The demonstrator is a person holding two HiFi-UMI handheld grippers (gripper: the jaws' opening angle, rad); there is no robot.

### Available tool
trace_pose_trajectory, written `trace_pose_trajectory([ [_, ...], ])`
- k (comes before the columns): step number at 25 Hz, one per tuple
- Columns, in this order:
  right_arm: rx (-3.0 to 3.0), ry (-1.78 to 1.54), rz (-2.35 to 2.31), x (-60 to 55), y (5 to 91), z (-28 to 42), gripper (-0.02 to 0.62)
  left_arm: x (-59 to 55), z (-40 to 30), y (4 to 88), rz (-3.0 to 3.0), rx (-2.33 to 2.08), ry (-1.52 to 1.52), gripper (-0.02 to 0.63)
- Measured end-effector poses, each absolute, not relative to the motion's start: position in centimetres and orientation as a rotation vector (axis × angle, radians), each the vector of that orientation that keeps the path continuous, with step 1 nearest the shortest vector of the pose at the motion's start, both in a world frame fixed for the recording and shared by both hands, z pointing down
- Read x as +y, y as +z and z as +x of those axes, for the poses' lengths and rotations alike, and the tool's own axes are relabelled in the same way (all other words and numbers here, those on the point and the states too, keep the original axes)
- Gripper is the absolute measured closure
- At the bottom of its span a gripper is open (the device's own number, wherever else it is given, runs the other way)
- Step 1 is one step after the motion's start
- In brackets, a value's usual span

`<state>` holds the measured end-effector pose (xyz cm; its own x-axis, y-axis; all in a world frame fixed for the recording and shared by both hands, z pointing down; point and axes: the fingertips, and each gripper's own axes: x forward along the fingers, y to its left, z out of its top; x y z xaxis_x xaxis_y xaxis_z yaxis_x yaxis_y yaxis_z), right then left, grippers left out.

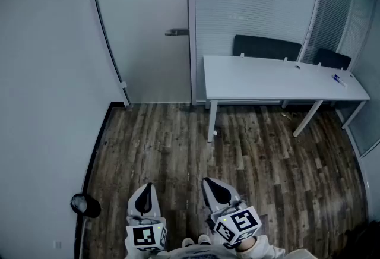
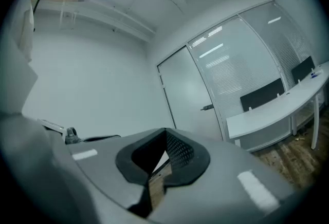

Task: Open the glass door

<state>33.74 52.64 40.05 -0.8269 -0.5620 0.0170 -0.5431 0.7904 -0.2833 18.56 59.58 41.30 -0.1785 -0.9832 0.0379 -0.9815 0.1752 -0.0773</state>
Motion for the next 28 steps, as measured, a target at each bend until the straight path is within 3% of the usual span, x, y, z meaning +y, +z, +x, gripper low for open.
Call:
trace_pose_trajectory([
  [15,2.903,-0.476,-0.888,50.4,41.3,37.3,0.592,57.7,21.7,40.8,-1.968,2.401,-0.151,0.604],
  [28,2.924,-0.472,-0.901,45.7,42.3,31.9,0.592,53.8,15.3,42.2,-1.947,2.438,-0.134,0.604],
])
